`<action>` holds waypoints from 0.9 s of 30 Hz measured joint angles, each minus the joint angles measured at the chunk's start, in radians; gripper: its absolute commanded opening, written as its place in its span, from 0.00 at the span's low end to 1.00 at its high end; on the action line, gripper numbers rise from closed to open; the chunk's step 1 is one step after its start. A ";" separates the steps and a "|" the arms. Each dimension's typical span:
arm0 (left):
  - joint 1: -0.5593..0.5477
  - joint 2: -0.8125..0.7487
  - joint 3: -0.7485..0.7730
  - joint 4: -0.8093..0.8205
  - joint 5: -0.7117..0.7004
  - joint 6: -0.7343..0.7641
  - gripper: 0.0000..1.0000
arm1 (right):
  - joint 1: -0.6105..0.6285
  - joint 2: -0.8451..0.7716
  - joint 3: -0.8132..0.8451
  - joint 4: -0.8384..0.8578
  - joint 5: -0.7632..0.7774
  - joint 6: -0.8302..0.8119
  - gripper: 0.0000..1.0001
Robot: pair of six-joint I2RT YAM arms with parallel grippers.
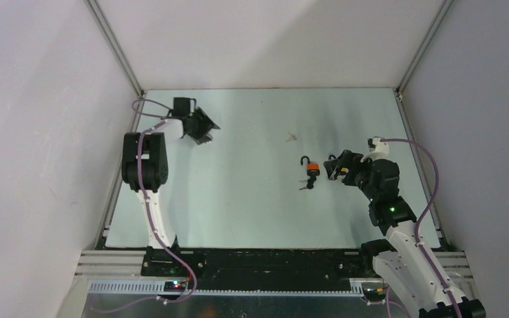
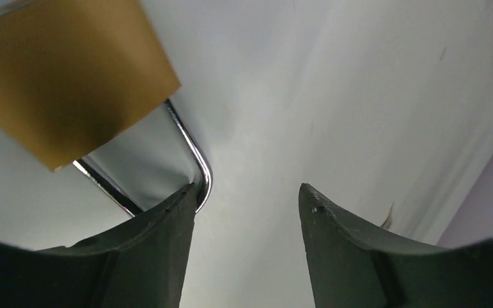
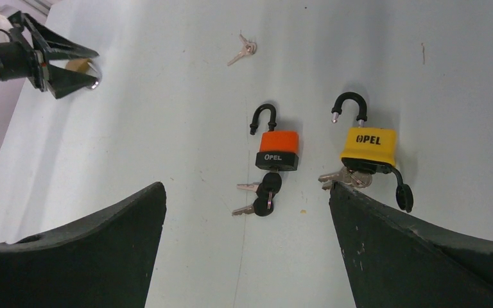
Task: Unlock with the key
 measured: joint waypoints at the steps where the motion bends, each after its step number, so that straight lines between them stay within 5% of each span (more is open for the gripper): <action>1: -0.036 -0.029 -0.039 -0.003 -0.003 0.013 0.65 | -0.001 0.001 0.000 0.000 -0.005 -0.002 0.99; 13: -0.349 -0.293 -0.363 -0.085 -0.049 0.105 0.63 | -0.013 -0.053 -0.003 0.000 -0.072 -0.046 0.99; 19: -0.500 -0.414 -0.432 -0.274 -0.137 0.188 0.72 | -0.013 -0.122 -0.016 -0.023 -0.103 -0.050 0.99; 27: -0.409 -0.598 -0.560 -0.410 -0.336 0.142 0.80 | 0.008 -0.174 -0.027 -0.045 -0.124 -0.051 0.99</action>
